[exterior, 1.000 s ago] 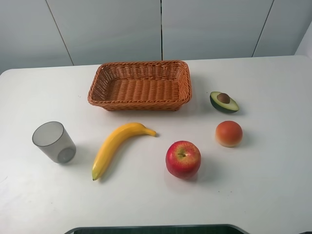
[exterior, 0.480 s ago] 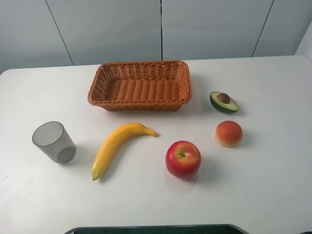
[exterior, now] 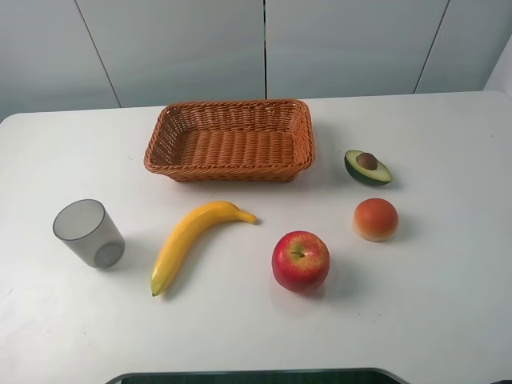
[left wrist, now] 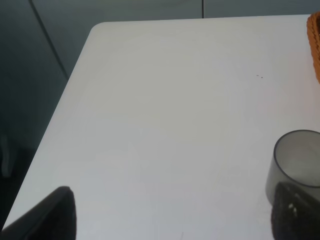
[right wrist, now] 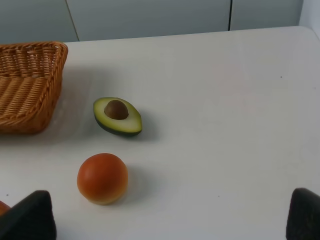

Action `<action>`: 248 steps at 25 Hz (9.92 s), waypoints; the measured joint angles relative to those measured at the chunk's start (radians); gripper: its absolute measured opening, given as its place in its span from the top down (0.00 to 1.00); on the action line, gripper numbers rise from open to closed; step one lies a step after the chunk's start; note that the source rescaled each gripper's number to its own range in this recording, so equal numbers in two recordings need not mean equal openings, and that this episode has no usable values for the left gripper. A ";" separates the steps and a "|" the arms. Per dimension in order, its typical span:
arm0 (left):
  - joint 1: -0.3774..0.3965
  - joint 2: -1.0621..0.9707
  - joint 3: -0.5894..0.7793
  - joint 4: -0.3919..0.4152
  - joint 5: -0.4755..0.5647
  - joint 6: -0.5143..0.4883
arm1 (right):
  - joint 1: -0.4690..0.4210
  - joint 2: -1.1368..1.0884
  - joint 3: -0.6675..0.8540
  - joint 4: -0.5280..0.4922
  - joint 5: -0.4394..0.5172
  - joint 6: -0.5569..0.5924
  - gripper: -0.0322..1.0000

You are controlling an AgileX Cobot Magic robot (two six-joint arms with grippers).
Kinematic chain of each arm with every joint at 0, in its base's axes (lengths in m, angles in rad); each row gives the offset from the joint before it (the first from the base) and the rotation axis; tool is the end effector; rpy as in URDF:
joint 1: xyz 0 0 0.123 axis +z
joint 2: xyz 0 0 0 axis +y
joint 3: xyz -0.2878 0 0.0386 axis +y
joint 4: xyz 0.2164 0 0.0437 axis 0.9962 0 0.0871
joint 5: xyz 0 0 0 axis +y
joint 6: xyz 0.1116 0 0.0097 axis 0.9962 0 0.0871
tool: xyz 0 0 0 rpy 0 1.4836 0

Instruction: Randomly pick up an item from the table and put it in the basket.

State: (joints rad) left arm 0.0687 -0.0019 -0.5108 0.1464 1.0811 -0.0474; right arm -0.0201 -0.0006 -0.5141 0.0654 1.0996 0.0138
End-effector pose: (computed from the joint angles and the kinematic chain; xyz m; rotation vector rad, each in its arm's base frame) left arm -0.0230 0.0129 0.2543 -0.1285 2.0444 0.1886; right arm -0.0226 0.0070 0.2526 0.0299 2.0673 0.0746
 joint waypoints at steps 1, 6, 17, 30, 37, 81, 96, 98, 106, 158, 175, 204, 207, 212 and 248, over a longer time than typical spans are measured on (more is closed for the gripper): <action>0.000 0.000 0.000 0.000 0.000 0.000 | 0.000 0.000 0.002 0.000 0.000 0.000 0.00; 0.000 0.000 0.000 0.000 0.000 0.000 | 0.000 0.095 -0.003 0.002 -0.012 0.000 0.00; 0.000 0.000 0.000 0.000 0.000 0.000 | 0.014 0.637 -0.213 0.277 -0.078 -0.481 0.00; 0.000 0.000 0.000 0.000 0.000 0.000 | 0.540 1.210 -0.407 0.110 -0.197 -0.599 0.00; 0.000 0.000 0.000 0.000 0.000 0.000 | 0.701 1.514 -0.555 0.104 -0.252 -0.733 0.00; 0.000 0.000 0.000 0.000 0.000 0.000 | 0.944 2.132 -0.795 0.136 -0.660 -1.091 0.00; 0.000 0.000 0.000 0.000 0.000 0.000 | 0.941 2.176 -0.795 0.157 -0.673 -1.123 0.87; 0.000 0.000 0.000 0.000 0.000 0.000 | 0.939 2.176 -0.797 0.160 -0.670 -1.130 0.95; 0.000 0.000 0.000 0.000 0.000 0.000 | 0.937 2.176 -0.797 0.160 -0.666 -1.146 0.95; 0.000 0.000 0.000 0.000 0.000 0.000 | 0.611 2.013 -0.797 0.053 -1.001 -0.919 0.95; 0.000 0.000 0.000 0.000 0.000 0.000 | 0.611 2.072 -0.797 0.053 -1.057 -0.905 0.31; 0.000 0.000 0.000 0.000 0.000 0.000 | 0.308 1.429 -0.495 0.135 -0.422 -0.267 0.23; 0.000 0.000 0.000 0.000 0.000 0.000 | 0.220 1.295 -0.387 0.133 -0.415 -0.216 0.23; 0.000 0.000 0.000 0.000 0.000 0.000 | 0.079 1.089 -0.241 0.129 -0.382 -0.183 0.23; 0.000 0.000 0.000 0.000 0.000 0.000 | -0.004 0.004 0.001 0.077 0.004 -0.146 0.23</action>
State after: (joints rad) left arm 0.0687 -0.0019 -0.5108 0.1464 1.0811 -0.0474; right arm -0.0239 0.0038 -0.5131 0.1426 1.1041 -0.1323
